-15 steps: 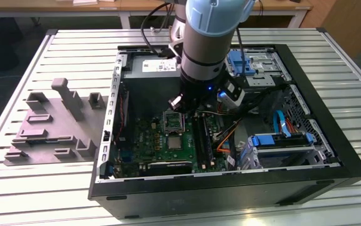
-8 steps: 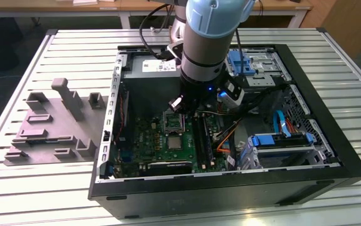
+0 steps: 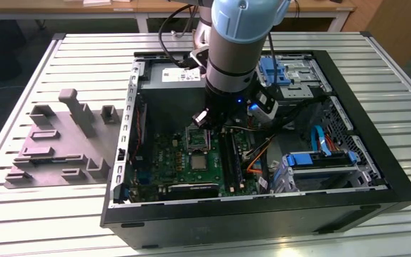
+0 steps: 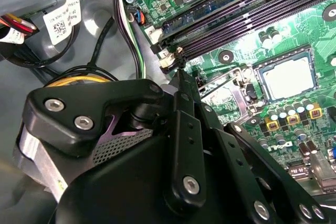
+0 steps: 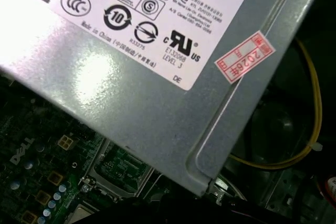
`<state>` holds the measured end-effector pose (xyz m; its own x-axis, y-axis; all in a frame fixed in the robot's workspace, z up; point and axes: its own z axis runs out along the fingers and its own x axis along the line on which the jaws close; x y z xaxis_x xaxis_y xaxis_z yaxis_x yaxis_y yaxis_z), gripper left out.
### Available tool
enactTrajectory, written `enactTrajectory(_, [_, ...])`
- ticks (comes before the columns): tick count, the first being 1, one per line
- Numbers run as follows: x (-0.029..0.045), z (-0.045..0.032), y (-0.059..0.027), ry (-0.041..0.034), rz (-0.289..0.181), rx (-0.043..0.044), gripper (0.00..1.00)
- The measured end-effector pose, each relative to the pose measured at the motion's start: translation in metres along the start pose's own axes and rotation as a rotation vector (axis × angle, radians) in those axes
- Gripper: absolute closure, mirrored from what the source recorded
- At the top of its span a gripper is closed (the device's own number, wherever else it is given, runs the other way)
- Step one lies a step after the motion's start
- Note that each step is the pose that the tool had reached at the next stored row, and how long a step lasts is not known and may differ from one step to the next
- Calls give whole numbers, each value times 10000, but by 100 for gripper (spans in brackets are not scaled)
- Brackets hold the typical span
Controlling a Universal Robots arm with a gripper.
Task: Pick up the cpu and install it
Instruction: 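Close the cpu cover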
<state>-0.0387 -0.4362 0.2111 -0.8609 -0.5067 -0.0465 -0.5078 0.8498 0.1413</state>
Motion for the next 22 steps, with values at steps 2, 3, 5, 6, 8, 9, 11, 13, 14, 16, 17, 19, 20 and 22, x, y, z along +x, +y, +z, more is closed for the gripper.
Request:
enactTrajectory(2, [0, 0, 0, 0, 0, 0, 89])
enactTrajectory(3, [0, 0, 0, 0, 0, 0, 89])
enactTrajectory(5, [0, 0, 0, 0, 0, 0, 89])
enactTrajectory(6, [0, 0, 0, -1, 0, 0, 89])
enactTrajectory(8, [0, 0, 0, -9, -33, -24, 89])
enactTrajectory(9, [0, 0, 0, -11, -98, -45, 89])
enactTrajectory(11, [0, 1, 1, 13, -306, -65, 89])
enactTrajectory(13, [-4, 2, 3, 18, -339, -65, 89])
enactTrajectory(14, [-7, 2, 7, 19, -341, -66, 89])
enactTrajectory(16, [-15, 7, 19, 19, -340, -66, 89])
enactTrajectory(17, [-19, 10, 26, 18, -340, -67, 89])
enactTrajectory(19, [-25, 17, 34, 11, -340, -78, 89])
enactTrajectory(20, [-27, 21, 38, 7, -341, -84, 89])
enactTrajectory(22, [-30, 31, 43, -3, -341, -101, 89])
